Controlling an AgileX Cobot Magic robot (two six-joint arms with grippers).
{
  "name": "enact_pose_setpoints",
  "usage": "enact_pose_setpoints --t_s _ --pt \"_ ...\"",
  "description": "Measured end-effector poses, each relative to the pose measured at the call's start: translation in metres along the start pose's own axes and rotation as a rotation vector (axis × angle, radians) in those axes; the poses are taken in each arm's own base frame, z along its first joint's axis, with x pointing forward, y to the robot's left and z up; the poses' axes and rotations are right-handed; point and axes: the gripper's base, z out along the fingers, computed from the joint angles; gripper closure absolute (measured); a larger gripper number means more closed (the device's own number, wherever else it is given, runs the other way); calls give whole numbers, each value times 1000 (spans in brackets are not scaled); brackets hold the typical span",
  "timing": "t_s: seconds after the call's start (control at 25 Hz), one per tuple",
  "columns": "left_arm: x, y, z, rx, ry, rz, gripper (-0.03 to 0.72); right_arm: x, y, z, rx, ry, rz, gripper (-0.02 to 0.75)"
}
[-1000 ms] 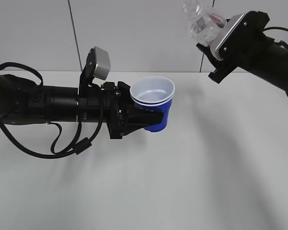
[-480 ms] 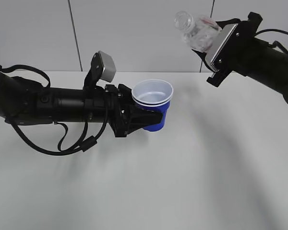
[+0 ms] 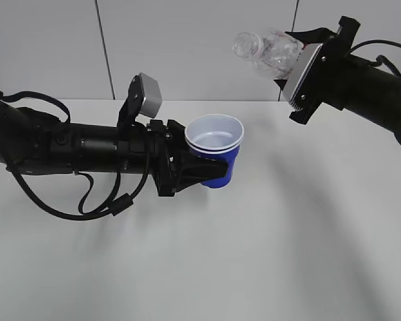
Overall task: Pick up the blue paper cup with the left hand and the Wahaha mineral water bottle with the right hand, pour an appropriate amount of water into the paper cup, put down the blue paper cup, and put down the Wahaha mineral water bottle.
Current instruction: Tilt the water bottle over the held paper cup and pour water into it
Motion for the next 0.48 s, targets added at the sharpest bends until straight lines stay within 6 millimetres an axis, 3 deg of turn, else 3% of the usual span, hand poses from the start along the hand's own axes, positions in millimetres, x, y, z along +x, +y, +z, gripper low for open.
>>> enact_pose_setpoints --t_s 0.48 --pt "0 -3 0 34 5 14 211 -1 3 0 -28 -17 -118 253"
